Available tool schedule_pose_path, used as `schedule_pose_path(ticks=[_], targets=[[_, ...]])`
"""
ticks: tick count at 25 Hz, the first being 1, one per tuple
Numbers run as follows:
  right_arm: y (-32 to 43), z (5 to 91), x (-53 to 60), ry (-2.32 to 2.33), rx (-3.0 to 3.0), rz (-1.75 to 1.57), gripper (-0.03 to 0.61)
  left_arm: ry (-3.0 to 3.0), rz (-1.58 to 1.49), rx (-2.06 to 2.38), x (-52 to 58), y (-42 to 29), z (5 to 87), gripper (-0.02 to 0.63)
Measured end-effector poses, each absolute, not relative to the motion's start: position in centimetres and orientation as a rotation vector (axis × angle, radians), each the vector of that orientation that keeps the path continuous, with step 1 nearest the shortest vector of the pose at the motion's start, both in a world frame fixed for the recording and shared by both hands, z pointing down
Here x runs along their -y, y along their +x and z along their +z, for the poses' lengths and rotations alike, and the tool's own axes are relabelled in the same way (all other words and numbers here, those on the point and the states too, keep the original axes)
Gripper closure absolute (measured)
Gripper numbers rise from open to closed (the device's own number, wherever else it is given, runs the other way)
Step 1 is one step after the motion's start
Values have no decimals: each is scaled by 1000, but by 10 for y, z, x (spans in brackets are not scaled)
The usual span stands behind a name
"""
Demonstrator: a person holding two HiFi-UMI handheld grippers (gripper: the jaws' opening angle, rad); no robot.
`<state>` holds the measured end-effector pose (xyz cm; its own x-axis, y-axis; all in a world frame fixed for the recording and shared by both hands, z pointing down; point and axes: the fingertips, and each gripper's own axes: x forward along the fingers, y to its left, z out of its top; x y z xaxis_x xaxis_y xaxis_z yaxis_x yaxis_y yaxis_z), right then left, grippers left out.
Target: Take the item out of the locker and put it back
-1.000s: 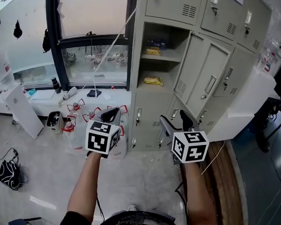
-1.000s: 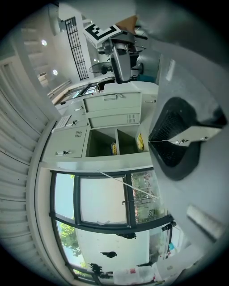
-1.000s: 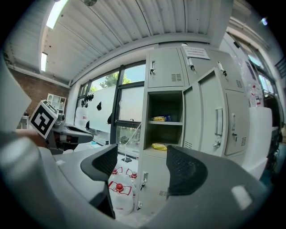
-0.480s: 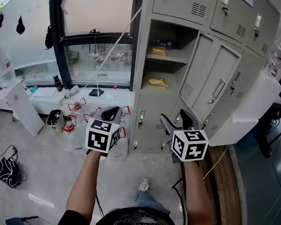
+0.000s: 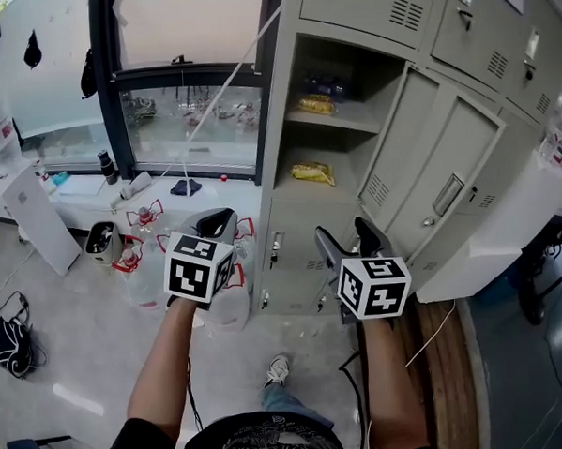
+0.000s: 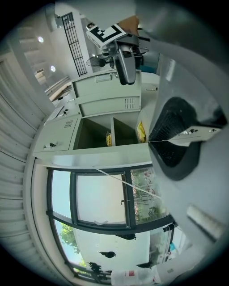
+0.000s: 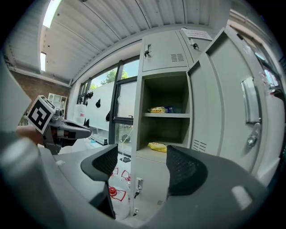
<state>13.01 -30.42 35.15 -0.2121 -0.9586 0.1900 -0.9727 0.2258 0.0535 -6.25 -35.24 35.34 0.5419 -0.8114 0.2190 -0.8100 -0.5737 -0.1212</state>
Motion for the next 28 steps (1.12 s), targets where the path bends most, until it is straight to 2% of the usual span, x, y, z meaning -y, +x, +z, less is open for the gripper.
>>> schedule_pose_path(ticks=[11, 28], targets=[[154, 371, 400, 1792, 2297, 162, 229, -2749, -444, -1474, 438, -37, 360, 609], [180, 418, 499, 1732, 2208, 249, 242, -2759, -522, -1484, 490, -23, 377, 609]])
